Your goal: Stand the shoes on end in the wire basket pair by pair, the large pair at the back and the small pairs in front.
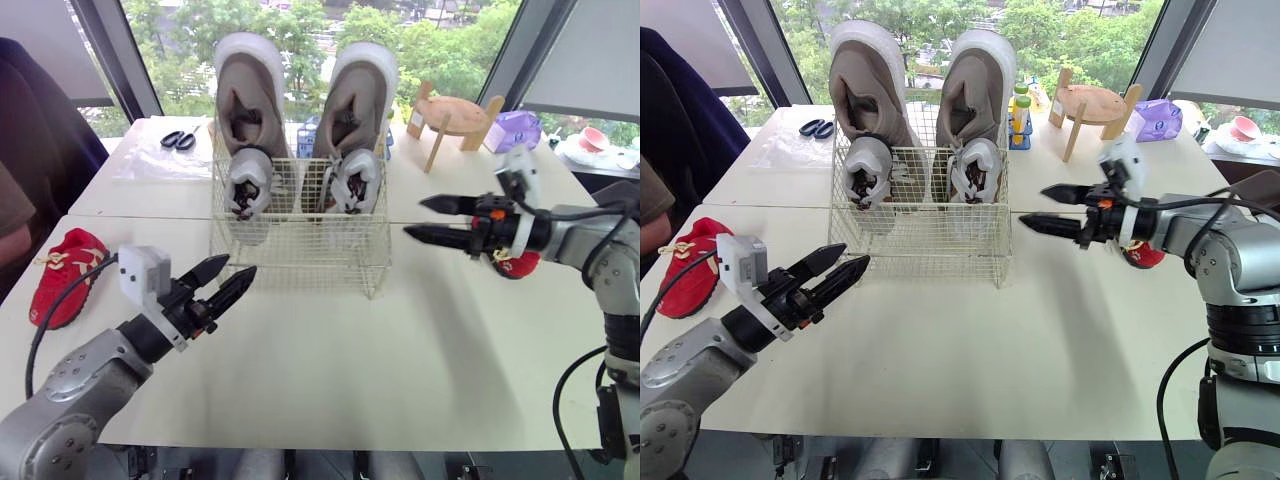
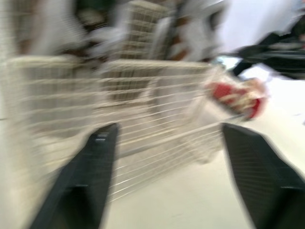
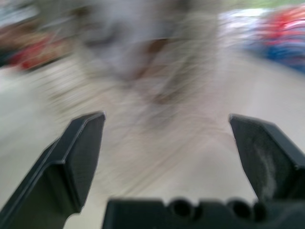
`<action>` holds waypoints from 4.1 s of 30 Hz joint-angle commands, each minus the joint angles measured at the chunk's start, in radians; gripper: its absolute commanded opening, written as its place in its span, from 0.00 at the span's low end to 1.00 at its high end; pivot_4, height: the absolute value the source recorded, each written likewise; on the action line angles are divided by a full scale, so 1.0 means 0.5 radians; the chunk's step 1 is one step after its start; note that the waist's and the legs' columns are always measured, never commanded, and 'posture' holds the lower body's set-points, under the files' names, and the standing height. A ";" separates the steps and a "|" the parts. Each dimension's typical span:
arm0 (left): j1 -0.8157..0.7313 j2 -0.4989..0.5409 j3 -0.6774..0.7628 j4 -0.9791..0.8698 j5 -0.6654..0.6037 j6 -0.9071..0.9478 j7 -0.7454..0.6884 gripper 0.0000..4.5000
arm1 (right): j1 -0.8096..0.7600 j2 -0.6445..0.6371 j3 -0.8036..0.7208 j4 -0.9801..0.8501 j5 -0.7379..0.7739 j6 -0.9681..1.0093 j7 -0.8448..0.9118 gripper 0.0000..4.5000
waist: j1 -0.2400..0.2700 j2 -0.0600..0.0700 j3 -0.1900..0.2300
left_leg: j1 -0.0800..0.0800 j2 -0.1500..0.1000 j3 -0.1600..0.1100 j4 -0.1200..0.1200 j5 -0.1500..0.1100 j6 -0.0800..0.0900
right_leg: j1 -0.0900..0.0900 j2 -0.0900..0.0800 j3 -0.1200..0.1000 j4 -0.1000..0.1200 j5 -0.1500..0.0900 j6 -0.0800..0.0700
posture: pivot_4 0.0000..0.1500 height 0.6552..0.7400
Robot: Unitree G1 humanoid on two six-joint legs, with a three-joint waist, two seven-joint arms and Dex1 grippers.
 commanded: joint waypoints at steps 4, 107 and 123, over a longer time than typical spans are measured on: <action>-0.089 0.014 -0.357 -0.181 -0.191 0.074 0.175 0.99 | 0.199 0.067 -0.391 0.293 -0.336 -0.584 -0.547 1.00 | 0.000 0.001 -0.001 | 0.000 -0.001 0.001 -0.002 0.000 0.000 | 0.000 0.006 0.001 0.000 0.000 0.000 | 1.00 1.00; -1.766 0.486 0.123 1.216 -1.694 0.040 0.538 1.00 | -1.385 0.150 0.244 0.086 -0.099 -0.874 0.485 0.34 | -0.045 0.027 0.003 | 0.001 0.007 0.000 -0.004 0.001 0.000 | -0.002 0.022 0.004 0.003 0.003 0.008 | 1.00 1.00; -2.147 0.506 -0.079 1.552 -1.695 0.637 0.292 1.00 | -1.310 0.356 0.418 -0.042 -0.275 -1.149 0.642 0.34 | -0.051 0.025 0.004 | 0.002 0.007 -0.001 -0.005 0.003 -0.004 | -0.004 0.023 0.004 0.005 0.003 0.009 | 1.00 1.00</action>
